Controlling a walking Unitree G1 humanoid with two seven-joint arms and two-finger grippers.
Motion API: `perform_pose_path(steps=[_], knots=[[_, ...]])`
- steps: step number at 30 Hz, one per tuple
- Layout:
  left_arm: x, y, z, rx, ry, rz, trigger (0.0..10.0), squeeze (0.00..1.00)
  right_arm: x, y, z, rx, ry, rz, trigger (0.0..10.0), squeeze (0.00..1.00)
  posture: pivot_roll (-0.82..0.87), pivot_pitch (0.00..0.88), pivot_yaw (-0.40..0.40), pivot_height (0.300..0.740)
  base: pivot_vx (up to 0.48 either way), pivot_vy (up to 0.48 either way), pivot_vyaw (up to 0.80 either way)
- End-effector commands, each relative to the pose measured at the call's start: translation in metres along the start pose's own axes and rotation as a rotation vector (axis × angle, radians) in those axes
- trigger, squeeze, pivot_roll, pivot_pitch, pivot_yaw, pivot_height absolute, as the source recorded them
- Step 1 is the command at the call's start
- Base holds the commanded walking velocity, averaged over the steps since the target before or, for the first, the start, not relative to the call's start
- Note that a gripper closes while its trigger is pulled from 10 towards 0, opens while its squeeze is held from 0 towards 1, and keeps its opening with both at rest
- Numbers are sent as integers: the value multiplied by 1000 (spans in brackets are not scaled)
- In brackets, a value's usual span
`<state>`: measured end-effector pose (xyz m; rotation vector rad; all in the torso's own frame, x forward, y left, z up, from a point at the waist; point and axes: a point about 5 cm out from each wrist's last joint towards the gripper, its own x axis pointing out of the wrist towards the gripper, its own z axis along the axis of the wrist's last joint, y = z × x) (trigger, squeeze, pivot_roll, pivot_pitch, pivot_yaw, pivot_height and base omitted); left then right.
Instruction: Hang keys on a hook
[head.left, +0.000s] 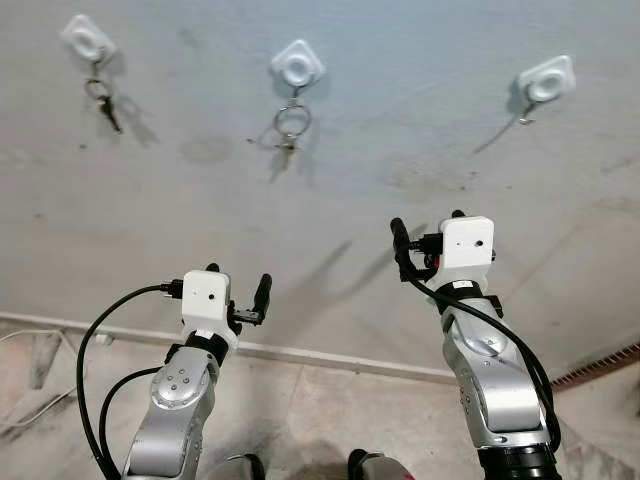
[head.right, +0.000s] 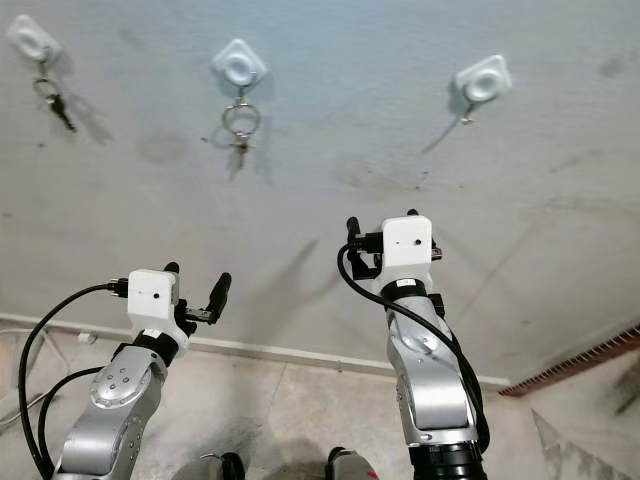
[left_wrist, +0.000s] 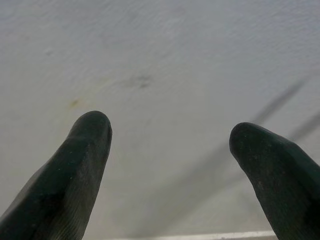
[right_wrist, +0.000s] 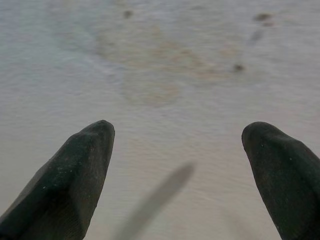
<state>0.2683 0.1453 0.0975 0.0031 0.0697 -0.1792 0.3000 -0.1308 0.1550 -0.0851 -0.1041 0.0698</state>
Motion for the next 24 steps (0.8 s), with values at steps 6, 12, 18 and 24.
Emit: perform_pose_path(steps=[6,12,18,24], knots=[[0,0,-1,-1,9,-6,10000,0,2,-1,-2,9,25,-8,10000,0,-64,167,8,740,0,0,-771],[0,0,-1,0,11,-10,10000,0,2,-1,-3,20,34,-8,10000,0,-63,171,6,740,0,0,-752],[-1,-2,-1,4,11,-16,10000,0,2,-1,-2,-1,23,-7,10000,0,-62,174,5,740,0,0,-750],[-1,-2,-2,6,15,-19,10000,0,2,2,1,14,3,11,10000,0,-63,176,5,740,0,0,0]])
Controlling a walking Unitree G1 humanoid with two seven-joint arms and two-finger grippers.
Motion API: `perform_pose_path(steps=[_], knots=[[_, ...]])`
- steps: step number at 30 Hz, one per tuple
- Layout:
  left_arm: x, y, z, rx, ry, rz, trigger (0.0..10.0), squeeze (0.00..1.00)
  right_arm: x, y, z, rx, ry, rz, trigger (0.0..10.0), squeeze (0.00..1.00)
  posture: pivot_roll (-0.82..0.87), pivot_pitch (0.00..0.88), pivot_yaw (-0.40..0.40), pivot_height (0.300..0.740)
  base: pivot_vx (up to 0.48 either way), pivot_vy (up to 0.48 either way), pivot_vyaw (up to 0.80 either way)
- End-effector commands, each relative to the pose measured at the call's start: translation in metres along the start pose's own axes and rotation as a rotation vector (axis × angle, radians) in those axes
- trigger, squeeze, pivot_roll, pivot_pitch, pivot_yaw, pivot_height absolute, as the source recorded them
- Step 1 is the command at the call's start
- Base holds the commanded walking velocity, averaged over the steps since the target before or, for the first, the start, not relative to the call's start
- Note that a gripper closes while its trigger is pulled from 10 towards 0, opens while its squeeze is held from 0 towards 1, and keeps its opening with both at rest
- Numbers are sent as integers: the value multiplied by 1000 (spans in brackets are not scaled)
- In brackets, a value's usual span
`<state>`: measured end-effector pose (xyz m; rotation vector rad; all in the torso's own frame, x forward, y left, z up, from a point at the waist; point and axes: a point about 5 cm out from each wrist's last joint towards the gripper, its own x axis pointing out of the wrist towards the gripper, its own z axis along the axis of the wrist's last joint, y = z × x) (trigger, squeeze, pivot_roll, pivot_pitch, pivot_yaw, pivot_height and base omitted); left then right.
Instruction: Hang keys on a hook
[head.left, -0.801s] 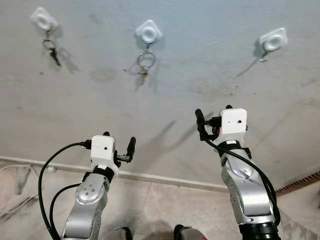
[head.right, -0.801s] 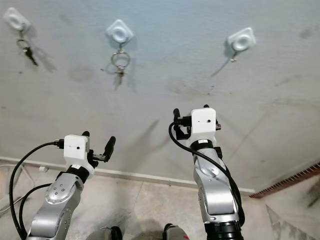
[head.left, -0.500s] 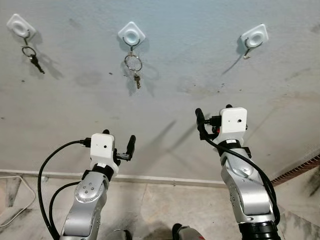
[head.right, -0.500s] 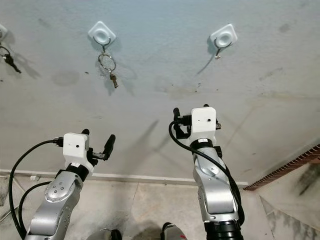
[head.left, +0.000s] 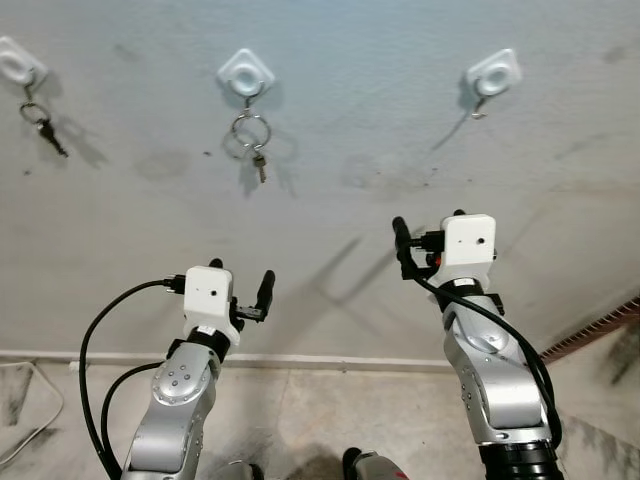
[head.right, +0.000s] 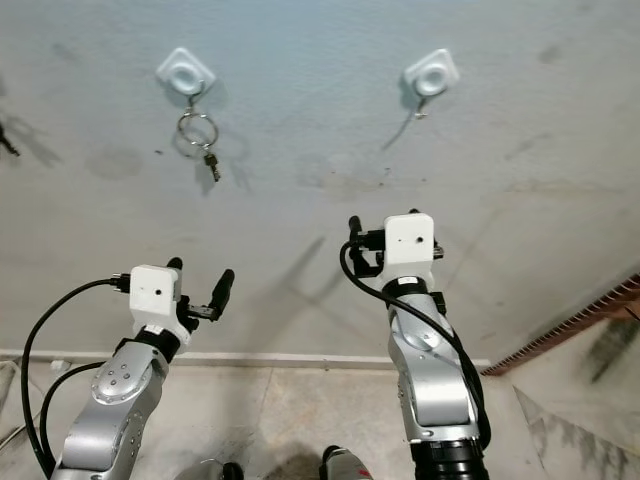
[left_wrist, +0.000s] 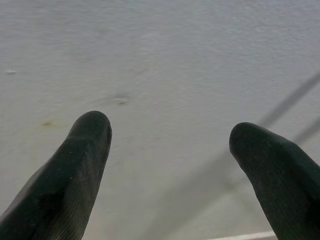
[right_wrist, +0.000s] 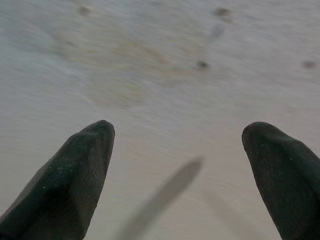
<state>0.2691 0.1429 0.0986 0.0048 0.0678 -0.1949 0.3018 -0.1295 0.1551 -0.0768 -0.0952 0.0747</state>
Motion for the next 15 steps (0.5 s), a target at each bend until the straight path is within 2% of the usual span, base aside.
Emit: perform_pose_path(steps=[1,11,15], knots=[[-2,0,-3,4,17,-6,10000,0,0,0,1,5,-5,6,10000,0,-63,177,6,740,0,0,0],[-3,-2,-3,2,22,-17,10000,0,-1,0,1,5,-6,4,10000,0,-64,181,5,740,0,0,0],[-3,-2,-3,2,24,-17,10000,0,-1,0,1,5,-5,3,10000,0,-62,182,6,740,-242,0,0]])
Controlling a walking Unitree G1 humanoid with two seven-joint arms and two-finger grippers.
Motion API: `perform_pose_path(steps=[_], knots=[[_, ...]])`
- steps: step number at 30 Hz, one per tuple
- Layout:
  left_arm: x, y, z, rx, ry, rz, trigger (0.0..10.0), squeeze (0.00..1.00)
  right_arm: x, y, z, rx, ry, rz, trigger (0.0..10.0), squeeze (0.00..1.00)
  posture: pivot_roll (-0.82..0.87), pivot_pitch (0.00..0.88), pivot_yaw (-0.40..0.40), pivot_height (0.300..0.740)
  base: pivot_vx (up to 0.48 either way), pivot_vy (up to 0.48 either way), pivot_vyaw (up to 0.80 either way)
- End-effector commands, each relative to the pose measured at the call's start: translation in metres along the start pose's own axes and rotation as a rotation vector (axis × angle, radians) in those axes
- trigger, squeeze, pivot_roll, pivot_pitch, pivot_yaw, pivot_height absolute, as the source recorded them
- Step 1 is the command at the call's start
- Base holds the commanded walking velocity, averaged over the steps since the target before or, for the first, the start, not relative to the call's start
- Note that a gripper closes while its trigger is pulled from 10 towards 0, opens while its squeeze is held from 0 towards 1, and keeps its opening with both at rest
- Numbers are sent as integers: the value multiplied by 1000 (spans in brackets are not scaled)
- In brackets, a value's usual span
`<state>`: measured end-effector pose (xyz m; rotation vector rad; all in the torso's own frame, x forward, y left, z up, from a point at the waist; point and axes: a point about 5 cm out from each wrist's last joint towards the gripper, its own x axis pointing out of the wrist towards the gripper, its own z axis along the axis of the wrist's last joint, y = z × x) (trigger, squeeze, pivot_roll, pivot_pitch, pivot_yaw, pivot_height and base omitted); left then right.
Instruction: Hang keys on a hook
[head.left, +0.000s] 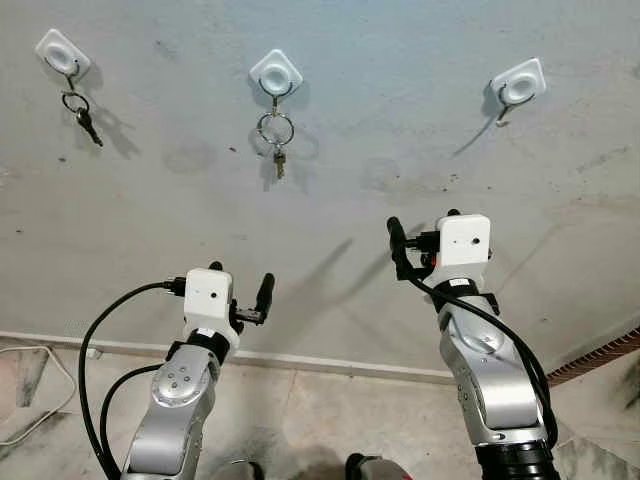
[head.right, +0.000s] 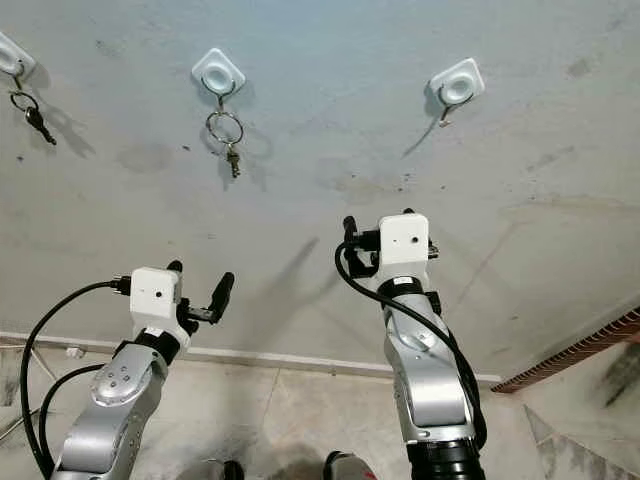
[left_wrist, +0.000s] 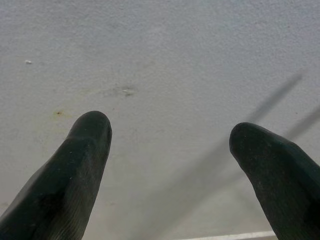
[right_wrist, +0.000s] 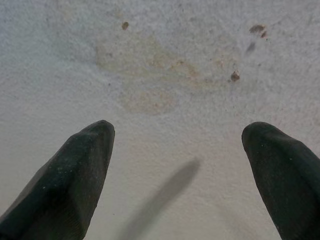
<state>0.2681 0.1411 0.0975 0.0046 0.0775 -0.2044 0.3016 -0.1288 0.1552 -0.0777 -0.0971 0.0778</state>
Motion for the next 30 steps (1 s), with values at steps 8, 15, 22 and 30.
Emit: perform_pose_path(steps=[8,15,22,30], knots=[[-4,0,-3,5,18,-6,10000,0,-2,0,-1,7,0,-2,10000,0,-62,186,5,740,-259,0,0],[-4,0,-4,6,23,-7,10000,0,-2,-1,-1,8,1,-4,10000,0,-62,185,6,740,-279,0,0],[-4,0,-4,8,24,-9,10000,0,-1,-1,-1,8,0,-4,10000,0,-62,182,4,740,-279,0,0],[-4,-1,-4,5,27,-9,10000,0,-1,-1,-1,6,-1,2,10000,0,-60,182,-3,740,-303,0,0]])
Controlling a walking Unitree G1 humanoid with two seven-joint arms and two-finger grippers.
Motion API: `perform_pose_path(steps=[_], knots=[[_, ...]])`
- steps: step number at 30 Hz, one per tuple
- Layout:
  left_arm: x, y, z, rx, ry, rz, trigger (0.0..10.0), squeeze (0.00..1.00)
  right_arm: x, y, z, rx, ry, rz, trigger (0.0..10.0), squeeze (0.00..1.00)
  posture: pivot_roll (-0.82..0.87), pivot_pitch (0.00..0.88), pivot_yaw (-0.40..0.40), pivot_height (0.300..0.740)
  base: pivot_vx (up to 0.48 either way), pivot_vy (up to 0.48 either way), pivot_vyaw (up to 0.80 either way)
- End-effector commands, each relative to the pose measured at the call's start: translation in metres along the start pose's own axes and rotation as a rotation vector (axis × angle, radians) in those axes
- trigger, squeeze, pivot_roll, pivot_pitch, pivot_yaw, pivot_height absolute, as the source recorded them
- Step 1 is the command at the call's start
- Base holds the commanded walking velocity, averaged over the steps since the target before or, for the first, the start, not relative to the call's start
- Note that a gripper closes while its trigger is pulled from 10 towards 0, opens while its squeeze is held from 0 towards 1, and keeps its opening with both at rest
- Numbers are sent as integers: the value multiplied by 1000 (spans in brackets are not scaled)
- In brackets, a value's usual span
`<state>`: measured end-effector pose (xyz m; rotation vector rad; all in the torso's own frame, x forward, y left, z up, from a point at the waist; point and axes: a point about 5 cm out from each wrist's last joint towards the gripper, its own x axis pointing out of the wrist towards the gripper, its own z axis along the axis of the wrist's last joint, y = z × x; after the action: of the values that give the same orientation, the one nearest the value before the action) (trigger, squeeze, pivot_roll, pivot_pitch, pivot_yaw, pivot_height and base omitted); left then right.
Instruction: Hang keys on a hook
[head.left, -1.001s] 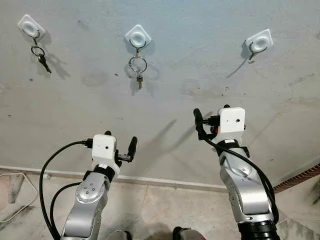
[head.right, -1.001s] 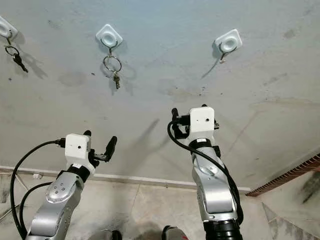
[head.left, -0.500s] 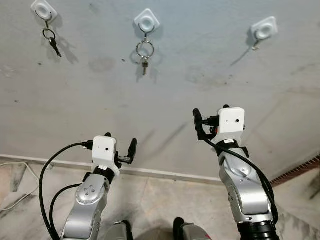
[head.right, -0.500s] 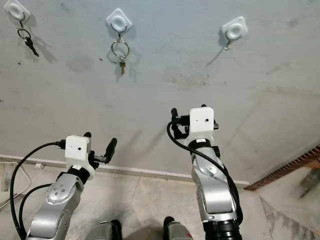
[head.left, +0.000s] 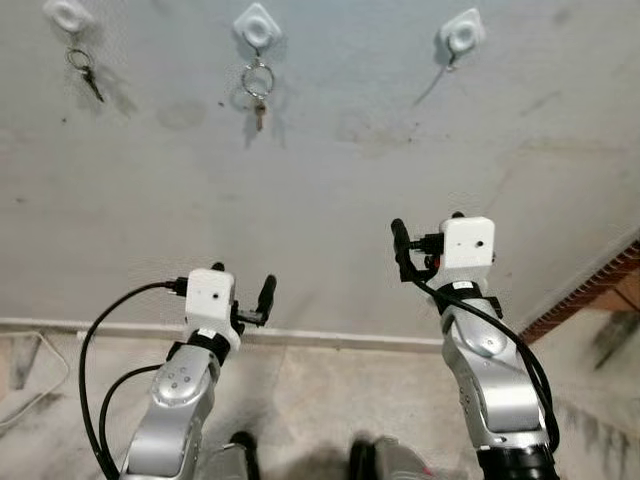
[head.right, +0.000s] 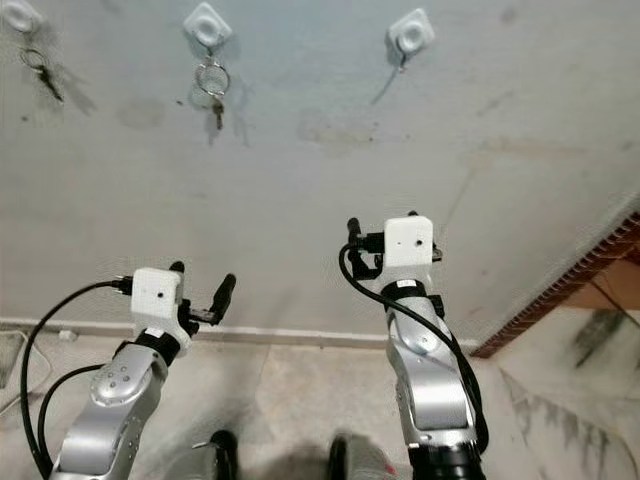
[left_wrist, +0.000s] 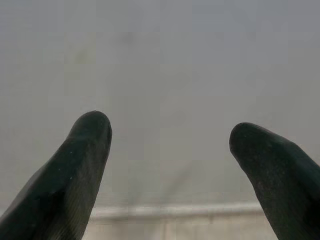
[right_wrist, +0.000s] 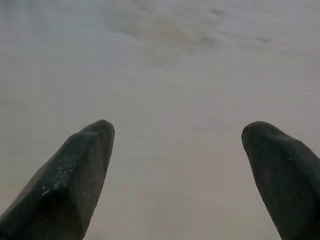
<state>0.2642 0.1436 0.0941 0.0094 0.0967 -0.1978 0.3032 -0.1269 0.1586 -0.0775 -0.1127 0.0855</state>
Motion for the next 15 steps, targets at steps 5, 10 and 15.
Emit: perform_pose_path(steps=[5,10,15], knots=[[0,-2,-1,1,8,-11,10000,0,-2,-2,-4,4,15,-4,10000,0,-59,183,-2,740,-334,0,0],[1,-2,0,2,8,-9,10000,0,-2,-2,-4,6,15,-7,10000,0,-62,183,3,740,-331,0,0],[1,-2,0,2,9,-13,10000,0,-3,-2,-5,6,15,-9,10000,0,-63,185,4,740,-329,0,0]])
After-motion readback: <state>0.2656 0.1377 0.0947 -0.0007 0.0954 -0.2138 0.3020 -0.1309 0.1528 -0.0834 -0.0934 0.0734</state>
